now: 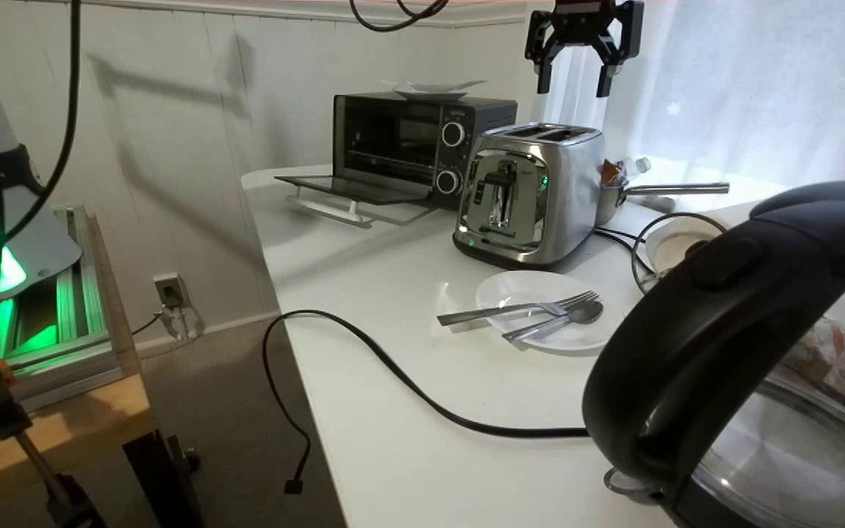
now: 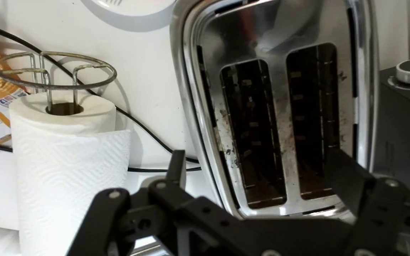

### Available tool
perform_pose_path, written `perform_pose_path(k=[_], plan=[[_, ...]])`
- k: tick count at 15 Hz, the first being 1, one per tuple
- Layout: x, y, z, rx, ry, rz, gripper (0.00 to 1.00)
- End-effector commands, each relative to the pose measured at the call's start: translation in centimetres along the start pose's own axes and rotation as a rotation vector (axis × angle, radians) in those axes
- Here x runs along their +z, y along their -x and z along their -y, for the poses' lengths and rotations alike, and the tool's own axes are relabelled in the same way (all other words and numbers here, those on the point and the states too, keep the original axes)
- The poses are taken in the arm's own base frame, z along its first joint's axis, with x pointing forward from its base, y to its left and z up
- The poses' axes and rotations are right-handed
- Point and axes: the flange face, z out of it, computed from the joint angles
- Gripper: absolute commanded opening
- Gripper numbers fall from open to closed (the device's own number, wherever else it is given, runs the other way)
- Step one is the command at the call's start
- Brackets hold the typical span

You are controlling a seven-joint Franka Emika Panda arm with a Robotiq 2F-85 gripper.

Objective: Move the toaster to the right

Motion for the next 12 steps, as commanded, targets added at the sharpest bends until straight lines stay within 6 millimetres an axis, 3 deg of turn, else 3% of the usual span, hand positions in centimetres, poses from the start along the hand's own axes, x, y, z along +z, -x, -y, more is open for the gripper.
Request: perform_pose_path(k=[1, 8, 9, 11, 12], plan=[[1.7, -2.0, -1.4, -0.022, -0.015, -0.02, 1.0], [5.5, -3.0, -2.5, -0.085, 0.001, -0.014, 1.0], [5.8, -3.1, -2.6, -0.091, -0.001, -0.014, 0.96], [6.4, -3.4, -2.7, -0.099, -0.005, -0.013, 0.71], [6.5, -3.5, -2.8, -0.103, -0.005, -0.015, 0.69]])
